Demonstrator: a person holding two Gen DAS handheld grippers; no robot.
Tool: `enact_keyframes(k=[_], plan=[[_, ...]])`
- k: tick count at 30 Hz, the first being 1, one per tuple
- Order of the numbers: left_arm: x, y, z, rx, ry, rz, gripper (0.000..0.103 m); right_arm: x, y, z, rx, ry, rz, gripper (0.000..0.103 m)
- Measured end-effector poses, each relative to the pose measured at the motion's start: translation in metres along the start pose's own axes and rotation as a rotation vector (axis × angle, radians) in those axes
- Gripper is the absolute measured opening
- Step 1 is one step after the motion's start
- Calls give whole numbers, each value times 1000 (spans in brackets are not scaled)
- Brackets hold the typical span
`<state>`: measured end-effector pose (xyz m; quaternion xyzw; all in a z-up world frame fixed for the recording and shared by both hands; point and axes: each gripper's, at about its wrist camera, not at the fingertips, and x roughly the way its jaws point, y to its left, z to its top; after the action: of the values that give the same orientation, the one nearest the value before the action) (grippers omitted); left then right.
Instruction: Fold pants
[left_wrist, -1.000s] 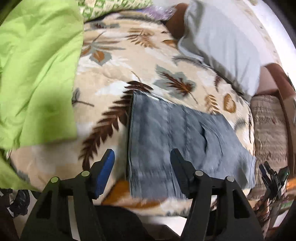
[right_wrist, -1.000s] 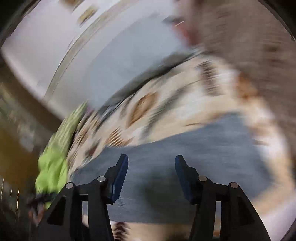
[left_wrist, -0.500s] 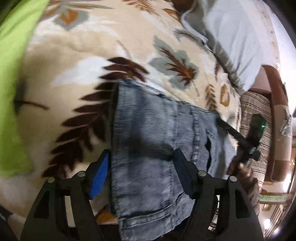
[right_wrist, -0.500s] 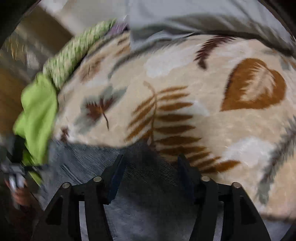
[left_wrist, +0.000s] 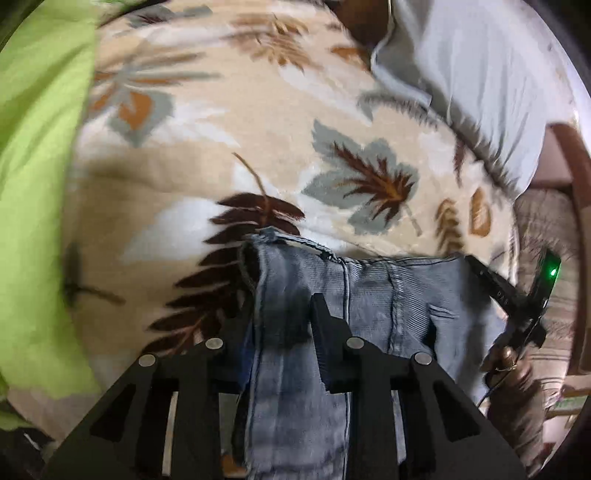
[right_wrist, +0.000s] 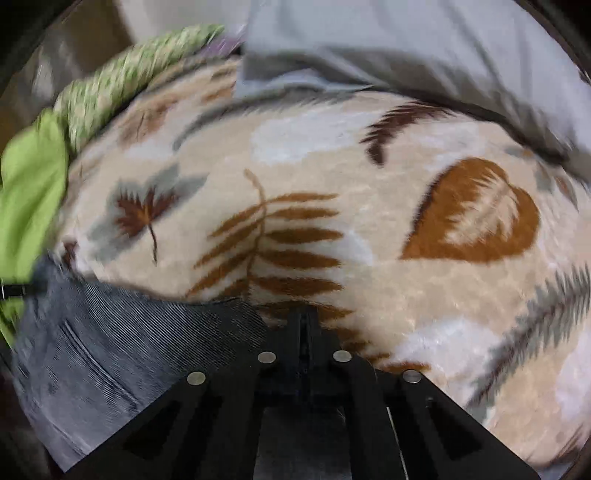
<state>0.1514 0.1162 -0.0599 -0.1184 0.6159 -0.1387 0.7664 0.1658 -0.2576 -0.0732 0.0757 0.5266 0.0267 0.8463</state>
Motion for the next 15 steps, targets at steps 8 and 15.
enact_keyframes(k=[8,15], plan=[[-64,8,-93,-19,-25,-214,67,-74,-17,-59,144,-93,191,53],[-41,3,-135,-130,46,-327,72,-104,-8,-125,242,-35,341,54]])
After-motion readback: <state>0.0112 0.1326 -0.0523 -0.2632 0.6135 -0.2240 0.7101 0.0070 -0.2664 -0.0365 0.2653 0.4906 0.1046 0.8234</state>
